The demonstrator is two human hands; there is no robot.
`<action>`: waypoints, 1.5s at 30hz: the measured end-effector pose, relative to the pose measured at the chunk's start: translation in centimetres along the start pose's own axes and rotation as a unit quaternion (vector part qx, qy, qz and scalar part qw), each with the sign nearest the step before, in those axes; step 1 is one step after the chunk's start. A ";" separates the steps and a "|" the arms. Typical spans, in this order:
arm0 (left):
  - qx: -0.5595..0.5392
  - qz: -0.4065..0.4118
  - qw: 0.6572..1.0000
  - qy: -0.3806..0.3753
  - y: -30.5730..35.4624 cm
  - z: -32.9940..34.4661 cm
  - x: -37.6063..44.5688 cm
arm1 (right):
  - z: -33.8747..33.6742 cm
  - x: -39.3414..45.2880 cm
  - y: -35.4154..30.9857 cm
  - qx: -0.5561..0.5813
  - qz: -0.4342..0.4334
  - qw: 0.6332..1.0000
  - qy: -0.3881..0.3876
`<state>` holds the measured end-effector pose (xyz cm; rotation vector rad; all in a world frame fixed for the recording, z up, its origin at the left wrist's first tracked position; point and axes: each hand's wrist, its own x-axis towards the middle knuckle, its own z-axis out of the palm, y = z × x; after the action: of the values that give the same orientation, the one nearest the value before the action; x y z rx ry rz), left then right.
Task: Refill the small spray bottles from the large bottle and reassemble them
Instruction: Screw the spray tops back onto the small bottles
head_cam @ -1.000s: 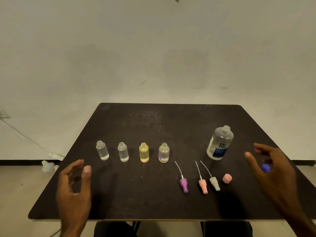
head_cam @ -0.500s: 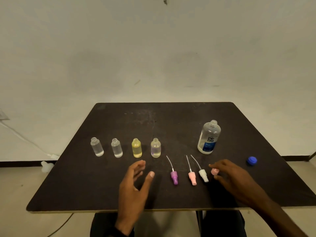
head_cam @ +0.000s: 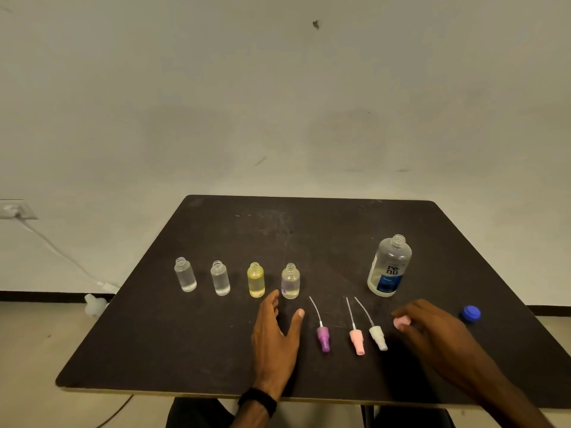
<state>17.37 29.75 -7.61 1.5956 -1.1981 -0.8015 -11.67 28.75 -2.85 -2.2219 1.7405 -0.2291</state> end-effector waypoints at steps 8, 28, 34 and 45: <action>0.013 0.014 1.000 0.022 -0.3 1.2 2.5 | -5.6 7.2 -11.5 0.053 -0.227 0.967 0.099; -0.016 0.078 0.997 0.021 -0.4 1.8 5.5 | -3.5 16.0 -17.3 -0.062 -0.228 0.969 -0.068; -0.025 0.086 0.996 0.010 -0.7 1.6 5.6 | -3.1 15.7 -17.3 -0.080 -0.223 0.969 -0.071; 0.001 0.091 0.996 0.004 -0.8 1.4 5.5 | -3.1 15.7 -18.0 -0.270 -0.185 0.945 -0.009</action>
<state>18.05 24.12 -8.67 1.4648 -1.3168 -0.6754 7.75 16.99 5.10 -2.9231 1.4863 0.2193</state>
